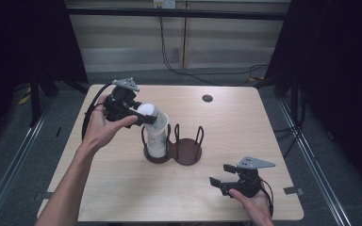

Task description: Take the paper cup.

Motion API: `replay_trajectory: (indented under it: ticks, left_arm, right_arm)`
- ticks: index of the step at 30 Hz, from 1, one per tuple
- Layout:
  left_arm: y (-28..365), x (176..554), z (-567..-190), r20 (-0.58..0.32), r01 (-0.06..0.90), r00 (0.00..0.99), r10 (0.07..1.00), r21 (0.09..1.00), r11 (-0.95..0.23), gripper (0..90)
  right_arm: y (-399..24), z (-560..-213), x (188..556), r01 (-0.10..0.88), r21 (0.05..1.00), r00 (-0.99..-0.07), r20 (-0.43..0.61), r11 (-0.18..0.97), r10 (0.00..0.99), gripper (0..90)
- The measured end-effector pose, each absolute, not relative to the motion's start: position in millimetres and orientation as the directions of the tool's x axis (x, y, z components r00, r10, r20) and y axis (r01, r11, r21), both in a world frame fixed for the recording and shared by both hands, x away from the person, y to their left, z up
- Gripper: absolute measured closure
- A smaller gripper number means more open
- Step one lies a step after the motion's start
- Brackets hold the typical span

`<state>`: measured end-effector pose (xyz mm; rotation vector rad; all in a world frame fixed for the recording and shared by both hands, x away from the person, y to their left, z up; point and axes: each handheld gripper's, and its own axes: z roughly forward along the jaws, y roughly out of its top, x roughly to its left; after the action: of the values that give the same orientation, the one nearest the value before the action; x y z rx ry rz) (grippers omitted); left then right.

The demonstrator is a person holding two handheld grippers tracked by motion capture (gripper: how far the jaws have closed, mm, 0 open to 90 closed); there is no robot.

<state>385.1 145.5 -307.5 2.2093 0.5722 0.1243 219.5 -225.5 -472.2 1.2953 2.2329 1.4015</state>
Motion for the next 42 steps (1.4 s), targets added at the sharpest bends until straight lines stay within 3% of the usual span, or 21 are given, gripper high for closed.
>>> replay_trajectory:
  ticks: [42]
  left_arm:
    - [166.1, 323.0, -335.0, -0.141, 0.302, 0.912, 0.385, 0.865, -0.4, 36.7]
  right_arm:
    - [-215.5, -467.8, 221.0, 0.546, 0.821, -0.63, 0.271, 0.167, 0.728, 14.4]
